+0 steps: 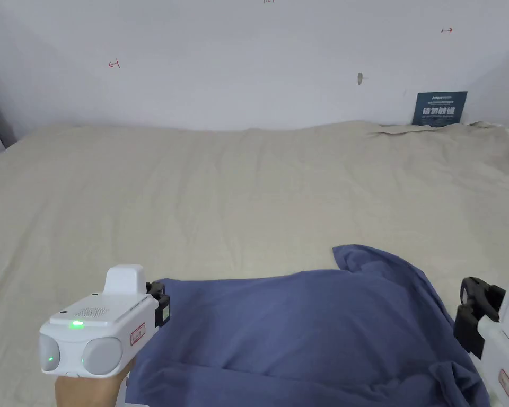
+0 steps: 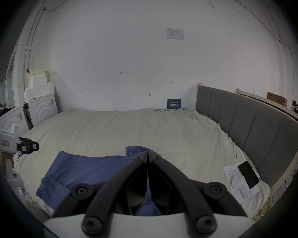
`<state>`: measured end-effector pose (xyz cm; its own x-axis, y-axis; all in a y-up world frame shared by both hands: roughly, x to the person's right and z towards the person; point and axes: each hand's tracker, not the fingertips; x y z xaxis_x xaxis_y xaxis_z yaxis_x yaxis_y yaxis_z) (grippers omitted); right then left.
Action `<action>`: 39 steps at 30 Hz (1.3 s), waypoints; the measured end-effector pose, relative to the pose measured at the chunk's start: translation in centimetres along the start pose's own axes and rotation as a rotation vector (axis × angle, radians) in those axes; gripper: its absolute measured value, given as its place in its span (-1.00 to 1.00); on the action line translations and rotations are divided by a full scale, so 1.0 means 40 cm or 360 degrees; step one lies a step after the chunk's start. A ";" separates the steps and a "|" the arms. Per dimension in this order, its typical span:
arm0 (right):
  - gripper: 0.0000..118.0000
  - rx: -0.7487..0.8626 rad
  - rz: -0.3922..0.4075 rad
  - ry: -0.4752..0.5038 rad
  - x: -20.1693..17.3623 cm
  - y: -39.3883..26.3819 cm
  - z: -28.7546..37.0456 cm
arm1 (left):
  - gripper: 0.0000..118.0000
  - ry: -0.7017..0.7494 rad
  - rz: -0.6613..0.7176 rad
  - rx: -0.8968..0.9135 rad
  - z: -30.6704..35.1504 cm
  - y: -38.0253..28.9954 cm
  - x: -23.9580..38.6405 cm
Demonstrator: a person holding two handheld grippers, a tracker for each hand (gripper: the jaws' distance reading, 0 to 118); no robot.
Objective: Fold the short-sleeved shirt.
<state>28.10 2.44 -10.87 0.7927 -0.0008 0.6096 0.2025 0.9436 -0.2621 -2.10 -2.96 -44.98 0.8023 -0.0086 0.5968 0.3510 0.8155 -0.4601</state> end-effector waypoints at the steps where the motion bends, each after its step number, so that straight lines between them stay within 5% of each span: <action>1: -1.00 -0.0009 0.0006 -0.0001 0.000 0.000 -0.017 | -1.00 0.0000 0.0005 -0.0026 -0.035 0.013 -0.014; 4: -1.00 -0.0040 0.0013 -0.0001 0.005 0.000 -0.068 | -1.00 -0.0010 0.0088 -0.0160 -0.139 0.048 -0.056; 6: -1.00 -0.0065 0.0015 0.0001 0.008 -0.003 -0.103 | -0.83 -0.0013 0.0135 -0.0264 -0.213 0.071 -0.087; 10: -1.00 -0.0114 0.0007 0.0005 0.012 -0.014 -0.172 | 0.62 0.0089 0.0114 -0.0473 -0.352 0.095 -0.124; 12: -1.00 -0.0136 0.0003 0.0000 0.012 -0.022 -0.201 | 0.75 0.0099 0.0071 -0.0474 -0.398 0.099 -0.131; 20: -1.00 -0.0206 -0.0021 -0.0017 0.016 -0.048 -0.276 | 0.68 0.0154 0.0052 -0.0681 -0.567 0.071 -0.155; 25: -1.00 -0.0240 -0.0010 -0.0018 0.013 -0.058 -0.294 | -0.01 0.0070 0.0111 -0.0725 -0.588 0.045 -0.147; 28: -1.00 -0.0267 -0.0016 -0.0002 0.017 -0.059 -0.316 | -0.93 0.0058 -0.0053 -0.0672 -0.560 0.053 -0.124; 35: -0.96 -0.0358 0.0014 0.0026 0.041 -0.029 -0.475 | -1.00 -0.0028 -0.0159 -0.0557 -0.494 0.074 -0.095; 36: -0.89 -0.0393 0.0018 0.0028 0.048 -0.023 -0.511 | -1.00 -0.0055 -0.0152 -0.0535 -0.477 0.080 -0.095; 39: 0.14 -0.0526 0.0014 0.0036 0.073 -0.014 -0.615 | -1.00 -0.0054 -0.0203 -0.0477 -0.431 0.094 -0.094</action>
<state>44.43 -6.24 -27.35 0.8071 -0.0041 0.5904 0.3683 0.7851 -0.4980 4.54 -9.85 -60.28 0.7279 -0.0764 0.6815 0.5783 0.6026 -0.5500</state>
